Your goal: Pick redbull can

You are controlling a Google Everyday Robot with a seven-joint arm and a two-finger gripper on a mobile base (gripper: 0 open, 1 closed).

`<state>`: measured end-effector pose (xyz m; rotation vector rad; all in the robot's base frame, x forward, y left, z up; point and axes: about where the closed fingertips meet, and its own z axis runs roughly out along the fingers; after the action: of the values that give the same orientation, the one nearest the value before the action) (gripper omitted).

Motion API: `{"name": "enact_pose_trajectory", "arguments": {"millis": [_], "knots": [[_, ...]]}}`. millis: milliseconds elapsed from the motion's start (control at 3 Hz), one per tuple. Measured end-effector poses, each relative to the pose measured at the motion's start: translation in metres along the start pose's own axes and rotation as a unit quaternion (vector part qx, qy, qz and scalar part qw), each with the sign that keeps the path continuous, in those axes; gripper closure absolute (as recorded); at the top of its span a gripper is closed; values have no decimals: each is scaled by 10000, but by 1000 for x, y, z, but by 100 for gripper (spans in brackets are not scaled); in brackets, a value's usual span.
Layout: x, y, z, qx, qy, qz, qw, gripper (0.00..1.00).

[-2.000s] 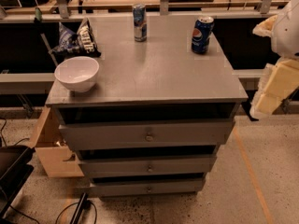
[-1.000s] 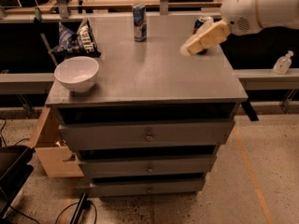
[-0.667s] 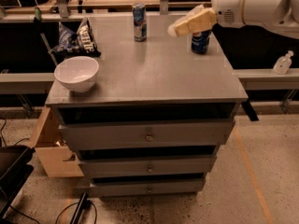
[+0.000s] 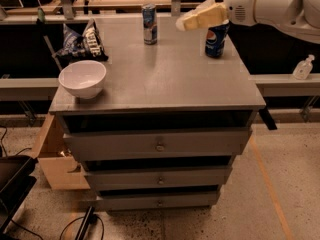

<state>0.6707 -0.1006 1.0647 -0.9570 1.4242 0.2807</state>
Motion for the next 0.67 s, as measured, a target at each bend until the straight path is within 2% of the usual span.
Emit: {"name": "enact_pose_trajectory", "arguments": {"millis": [333,667], "knots": [[9,-2,29,-96,-35,193,9998,0],[31,-17,86,-210,-75,653,9976,0]]}}
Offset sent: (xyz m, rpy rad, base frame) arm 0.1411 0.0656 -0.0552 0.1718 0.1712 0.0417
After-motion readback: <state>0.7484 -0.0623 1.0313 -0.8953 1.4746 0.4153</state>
